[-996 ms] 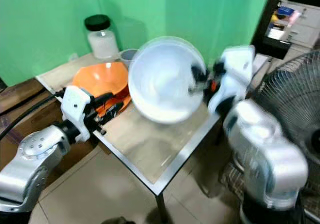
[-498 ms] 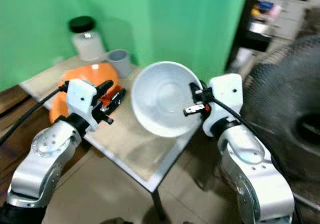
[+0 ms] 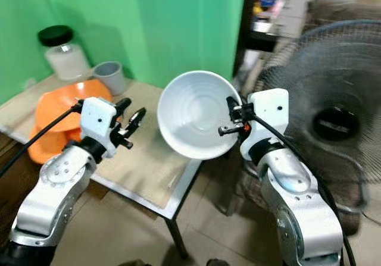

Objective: Setting the table

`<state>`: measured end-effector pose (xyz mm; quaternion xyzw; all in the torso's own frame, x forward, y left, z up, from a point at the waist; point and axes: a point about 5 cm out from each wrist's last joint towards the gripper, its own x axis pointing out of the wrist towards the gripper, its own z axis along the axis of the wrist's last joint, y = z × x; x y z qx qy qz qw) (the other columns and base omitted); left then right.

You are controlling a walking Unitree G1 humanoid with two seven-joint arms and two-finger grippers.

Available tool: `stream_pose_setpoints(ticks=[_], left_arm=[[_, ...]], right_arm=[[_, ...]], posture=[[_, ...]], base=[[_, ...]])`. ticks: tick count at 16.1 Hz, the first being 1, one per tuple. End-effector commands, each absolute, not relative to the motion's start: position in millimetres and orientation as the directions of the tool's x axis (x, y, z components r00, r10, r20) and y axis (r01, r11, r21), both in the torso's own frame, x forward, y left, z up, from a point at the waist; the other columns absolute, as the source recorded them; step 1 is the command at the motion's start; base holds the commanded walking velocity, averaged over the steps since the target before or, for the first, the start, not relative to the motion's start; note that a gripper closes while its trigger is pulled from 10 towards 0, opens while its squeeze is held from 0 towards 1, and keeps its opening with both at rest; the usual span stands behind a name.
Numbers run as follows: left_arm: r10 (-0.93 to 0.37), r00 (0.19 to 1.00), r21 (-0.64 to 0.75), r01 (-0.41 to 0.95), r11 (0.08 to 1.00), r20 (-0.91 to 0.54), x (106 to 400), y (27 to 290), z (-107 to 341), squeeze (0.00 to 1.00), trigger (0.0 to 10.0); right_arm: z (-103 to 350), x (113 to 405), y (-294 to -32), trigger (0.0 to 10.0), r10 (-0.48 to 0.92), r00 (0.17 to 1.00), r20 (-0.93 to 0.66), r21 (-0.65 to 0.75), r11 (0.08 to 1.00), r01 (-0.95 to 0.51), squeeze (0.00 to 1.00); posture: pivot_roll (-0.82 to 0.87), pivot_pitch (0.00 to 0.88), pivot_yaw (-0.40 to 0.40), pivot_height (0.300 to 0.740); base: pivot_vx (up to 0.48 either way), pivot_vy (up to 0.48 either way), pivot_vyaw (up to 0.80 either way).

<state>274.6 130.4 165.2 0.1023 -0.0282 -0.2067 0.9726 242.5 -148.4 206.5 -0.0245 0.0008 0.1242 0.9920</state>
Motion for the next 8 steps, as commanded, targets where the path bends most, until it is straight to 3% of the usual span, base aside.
stream_pose_setpoints(ticks=[1, 8], left_arm=[[-0.398, 0.917, 0.225, 0.383, 0.896, 0.024, 279.3, 131.8, 167.7, 0.00, 10.0], [-0.407, 0.913, 0.268, 0.385, 0.883, 0.030, 283.4, 132.8, 171.5, 0.00, 10.0]], right_arm=[[211.4, 239.3, -147.2, 10.0, 0.250, 0.968, 0.018, -0.045, 0.967, -0.249, 0.00], [206.3, 244.0, -144.8, 10.0, 0.219, 0.975, 0.024, -0.040, 0.975, -0.218, 0.00]], posture=[[-0.05, 0.000, 0.089, 0.740], [-0.03, 0.000, 0.096, 0.740]], base=[[0.000, 0.000, -0.80], [0.000, 0.000, -0.80]])
